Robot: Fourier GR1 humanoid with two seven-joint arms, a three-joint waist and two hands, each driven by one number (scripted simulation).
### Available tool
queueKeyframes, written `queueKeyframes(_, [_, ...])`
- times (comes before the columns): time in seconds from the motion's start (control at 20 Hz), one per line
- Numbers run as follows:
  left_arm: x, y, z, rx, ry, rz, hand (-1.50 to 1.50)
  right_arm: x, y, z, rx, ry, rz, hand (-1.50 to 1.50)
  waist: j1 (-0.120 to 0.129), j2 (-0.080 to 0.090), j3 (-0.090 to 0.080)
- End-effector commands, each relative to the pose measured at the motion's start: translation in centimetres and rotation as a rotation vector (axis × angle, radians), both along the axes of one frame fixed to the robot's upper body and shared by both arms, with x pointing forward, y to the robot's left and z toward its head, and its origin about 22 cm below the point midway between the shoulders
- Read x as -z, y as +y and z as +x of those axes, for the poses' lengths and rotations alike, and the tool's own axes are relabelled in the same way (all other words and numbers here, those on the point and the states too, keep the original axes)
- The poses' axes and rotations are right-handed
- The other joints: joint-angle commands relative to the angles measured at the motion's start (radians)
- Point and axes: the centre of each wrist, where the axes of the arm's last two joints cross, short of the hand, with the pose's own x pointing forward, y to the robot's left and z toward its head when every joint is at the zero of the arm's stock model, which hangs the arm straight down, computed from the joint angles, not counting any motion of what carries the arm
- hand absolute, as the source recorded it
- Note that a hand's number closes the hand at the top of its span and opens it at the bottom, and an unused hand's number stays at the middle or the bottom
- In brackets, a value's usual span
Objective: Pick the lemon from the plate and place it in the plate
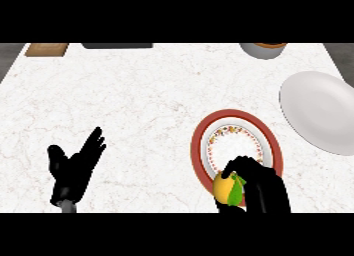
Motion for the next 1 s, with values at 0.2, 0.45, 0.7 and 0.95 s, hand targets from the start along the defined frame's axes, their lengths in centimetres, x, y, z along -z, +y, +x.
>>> queueKeyframes(0.2, [-0.3,-0.4,0.9,0.005,0.001,0.002,0.00,-1.8,-4.3,0.2,0.244,-0.148,0.229,1.50,0.009,0.005,0.001])
queueKeyframes(0.45, [0.2,0.4,1.1,0.004,-0.009,0.013,0.00,-1.4,-8.0,2.1,0.291,-0.187,0.386,1.50,0.013,0.006,0.001])
queueKeyframes(0.7, [-0.4,-1.3,-0.2,0.011,-0.006,0.005,0.00,-0.3,-16.1,6.2,0.373,-0.279,0.355,1.50,0.027,0.007,0.003])
queueKeyframes(0.95, [0.4,-1.5,1.4,0.014,-0.014,-0.001,0.00,-0.8,-21.6,9.7,0.483,-0.349,0.323,1.50,0.024,0.010,0.002])
